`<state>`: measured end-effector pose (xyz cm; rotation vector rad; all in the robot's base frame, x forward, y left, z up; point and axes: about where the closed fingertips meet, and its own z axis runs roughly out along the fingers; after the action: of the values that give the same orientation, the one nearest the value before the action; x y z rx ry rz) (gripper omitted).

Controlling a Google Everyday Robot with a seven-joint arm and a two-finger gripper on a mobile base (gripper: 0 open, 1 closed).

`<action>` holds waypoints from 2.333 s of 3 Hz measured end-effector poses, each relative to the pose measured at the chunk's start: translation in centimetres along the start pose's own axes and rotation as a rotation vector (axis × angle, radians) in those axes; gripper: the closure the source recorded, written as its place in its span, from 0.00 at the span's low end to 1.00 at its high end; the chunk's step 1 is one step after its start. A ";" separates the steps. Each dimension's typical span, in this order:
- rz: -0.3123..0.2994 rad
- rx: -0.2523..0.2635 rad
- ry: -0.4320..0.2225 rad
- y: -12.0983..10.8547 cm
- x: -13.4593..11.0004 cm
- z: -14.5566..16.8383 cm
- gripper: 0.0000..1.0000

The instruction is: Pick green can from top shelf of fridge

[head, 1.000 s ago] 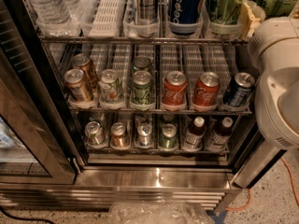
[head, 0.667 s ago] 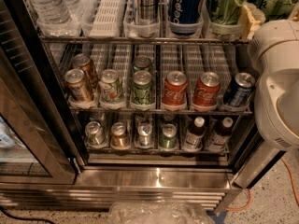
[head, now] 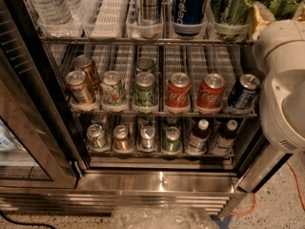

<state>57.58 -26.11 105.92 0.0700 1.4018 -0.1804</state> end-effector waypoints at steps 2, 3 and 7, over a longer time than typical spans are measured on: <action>0.000 0.000 0.000 0.0 0.0 0.0 1.00; -0.002 0.002 -0.007 -0.2 -0.1 0.0 1.00; -0.017 0.023 -0.105 -1.2 -2.3 1.1 1.00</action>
Offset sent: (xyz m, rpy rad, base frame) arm 0.0000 0.0000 0.0000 0.0000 0.0000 0.0000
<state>58.08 -27.25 108.40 0.0669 1.2965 -0.2120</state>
